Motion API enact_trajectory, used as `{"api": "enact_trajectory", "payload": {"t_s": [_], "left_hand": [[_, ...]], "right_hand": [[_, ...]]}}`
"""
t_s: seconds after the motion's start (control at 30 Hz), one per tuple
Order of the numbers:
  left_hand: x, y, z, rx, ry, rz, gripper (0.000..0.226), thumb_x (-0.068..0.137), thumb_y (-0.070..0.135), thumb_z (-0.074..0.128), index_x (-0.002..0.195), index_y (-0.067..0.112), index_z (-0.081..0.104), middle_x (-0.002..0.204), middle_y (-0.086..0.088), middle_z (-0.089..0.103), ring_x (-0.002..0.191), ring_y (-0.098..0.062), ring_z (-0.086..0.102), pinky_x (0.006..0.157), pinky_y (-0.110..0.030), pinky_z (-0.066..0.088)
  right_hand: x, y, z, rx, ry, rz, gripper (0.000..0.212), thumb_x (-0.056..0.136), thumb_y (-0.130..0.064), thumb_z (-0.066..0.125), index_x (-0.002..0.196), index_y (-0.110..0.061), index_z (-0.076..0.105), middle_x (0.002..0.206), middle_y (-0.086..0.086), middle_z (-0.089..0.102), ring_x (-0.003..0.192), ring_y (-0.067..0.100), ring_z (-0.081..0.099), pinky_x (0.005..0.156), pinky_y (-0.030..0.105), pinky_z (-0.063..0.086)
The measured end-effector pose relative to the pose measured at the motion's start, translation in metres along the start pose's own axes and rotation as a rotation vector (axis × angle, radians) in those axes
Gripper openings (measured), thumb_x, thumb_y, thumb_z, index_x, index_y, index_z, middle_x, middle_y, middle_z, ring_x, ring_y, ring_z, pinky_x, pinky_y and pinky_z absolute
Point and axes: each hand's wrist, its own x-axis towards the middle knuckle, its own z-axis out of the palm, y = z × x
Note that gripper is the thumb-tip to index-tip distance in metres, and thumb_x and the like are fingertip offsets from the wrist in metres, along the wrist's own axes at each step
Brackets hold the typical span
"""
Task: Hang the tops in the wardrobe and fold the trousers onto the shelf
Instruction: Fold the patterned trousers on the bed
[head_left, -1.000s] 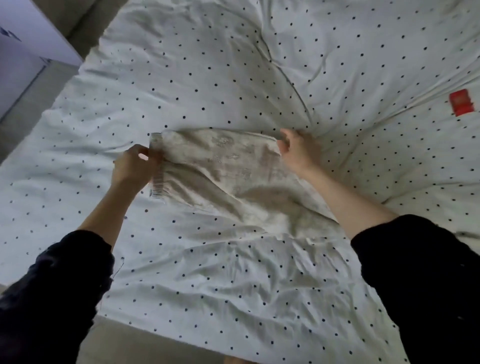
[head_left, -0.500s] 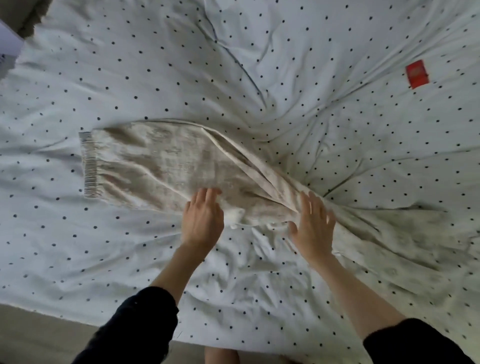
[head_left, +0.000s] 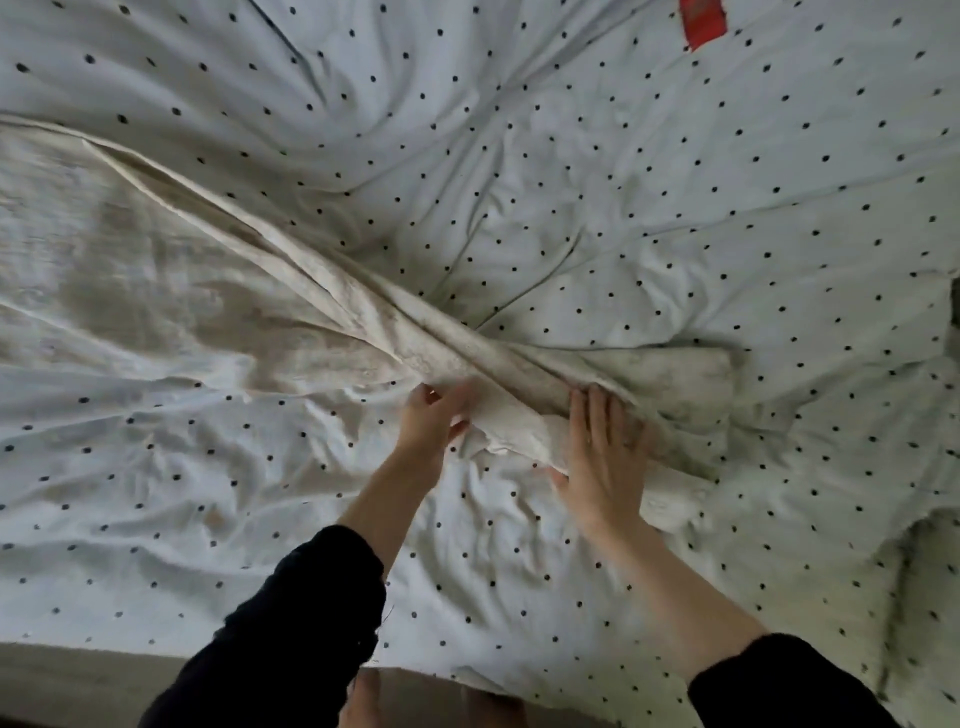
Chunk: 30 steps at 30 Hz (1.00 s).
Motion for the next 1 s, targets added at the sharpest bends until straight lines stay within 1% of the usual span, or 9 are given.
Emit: {"api": "enact_trajectory", "payload": {"t_s": [0.13,0.27,0.37,0.43,0.53,0.73,0.83,0.93,1.0], "left_hand": [[0.001,0.011,0.026,-0.075,0.072,-0.121,0.020,0.087,0.016,0.065,0.100,0.006,0.053,0.084,-0.006,0.056,0.076,-0.016,0.055,0.074,-0.031,0.051],[-0.004,0.044,0.057,-0.045,0.080,-0.134,0.017,0.089,0.009,0.059,0.102,0.002,0.050,0.081,-0.009,0.056,0.069,-0.023,0.060,0.069,-0.036,0.057],[-0.006,0.091,0.086,0.019,-0.037,0.061,0.018,0.094,0.016,0.055,0.109,0.008,0.051,0.100,-0.006,0.059,0.094,-0.022,0.061,0.086,-0.039,0.051],[-0.009,0.120,0.102,0.139,-0.151,0.229,0.029,0.095,0.023,0.053,0.122,0.013,0.051,0.116,0.001,0.054,0.115,-0.015,0.051,0.098,-0.038,0.041],[-0.007,0.130,0.111,0.390,-0.123,0.444,0.039,0.097,0.023,0.050,0.134,0.013,0.047,0.123,0.001,0.053,0.112,-0.011,0.048,0.099,-0.031,0.040],[0.002,0.039,0.072,1.152,0.098,0.791,0.030,0.086,-0.001,0.052,0.112,0.009,0.061,0.118,-0.011,0.055,0.111,-0.025,0.050,0.094,-0.031,0.039],[0.008,0.009,0.048,0.828,0.411,0.518,0.014,0.087,0.009,0.057,0.100,0.005,0.054,0.101,-0.011,0.058,0.092,-0.025,0.054,0.074,-0.030,0.041],[0.019,0.011,0.041,0.290,0.312,0.099,0.023,0.086,0.012,0.065,0.105,0.003,0.057,0.084,-0.008,0.064,0.077,-0.024,0.064,0.067,-0.030,0.052],[0.023,0.020,0.044,-0.026,0.300,-0.052,0.021,0.086,0.004,0.065,0.105,0.002,0.059,0.081,-0.009,0.062,0.070,-0.019,0.061,0.060,-0.026,0.054]], "right_hand": [[0.009,0.027,-0.009,0.044,0.107,-0.011,0.059,0.045,-0.008,0.085,0.101,-0.009,0.065,0.103,0.011,0.064,0.087,0.032,0.063,0.076,0.047,0.049],[0.044,0.063,-0.064,0.248,0.174,0.022,0.021,0.059,-0.007,0.078,0.077,-0.001,0.067,0.062,0.017,0.063,0.056,0.032,0.061,0.062,0.037,0.047],[0.096,0.081,-0.124,0.217,0.387,0.024,0.017,0.075,-0.004,0.065,0.092,-0.003,0.067,0.074,0.016,0.066,0.071,0.034,0.063,0.073,0.037,0.042],[0.130,0.087,-0.161,0.226,0.427,0.080,0.035,0.088,-0.019,0.059,0.121,-0.008,0.055,0.110,0.016,0.063,0.104,0.034,0.057,0.089,0.042,0.037],[0.150,0.086,-0.177,0.293,0.371,0.117,0.060,0.092,-0.029,0.054,0.145,-0.014,0.029,0.144,0.013,0.040,0.129,0.033,0.038,0.102,0.050,0.029],[0.075,0.061,-0.079,0.308,0.440,0.040,0.027,0.080,-0.019,0.067,0.102,-0.005,0.060,0.103,0.017,0.061,0.096,0.039,0.060,0.075,0.047,0.048],[0.034,0.069,-0.036,0.405,0.280,0.273,0.030,0.083,-0.023,0.067,0.106,-0.004,0.060,0.104,0.017,0.061,0.097,0.037,0.058,0.076,0.046,0.045],[0.035,0.085,-0.021,0.582,0.042,0.660,0.049,0.094,-0.029,0.050,0.132,0.000,0.041,0.136,0.021,0.042,0.123,0.038,0.040,0.092,0.051,0.040],[0.046,0.093,-0.019,0.718,-0.008,0.706,0.060,0.096,-0.031,0.047,0.143,-0.001,0.026,0.146,0.020,0.029,0.132,0.038,0.032,0.101,0.050,0.035]]}}
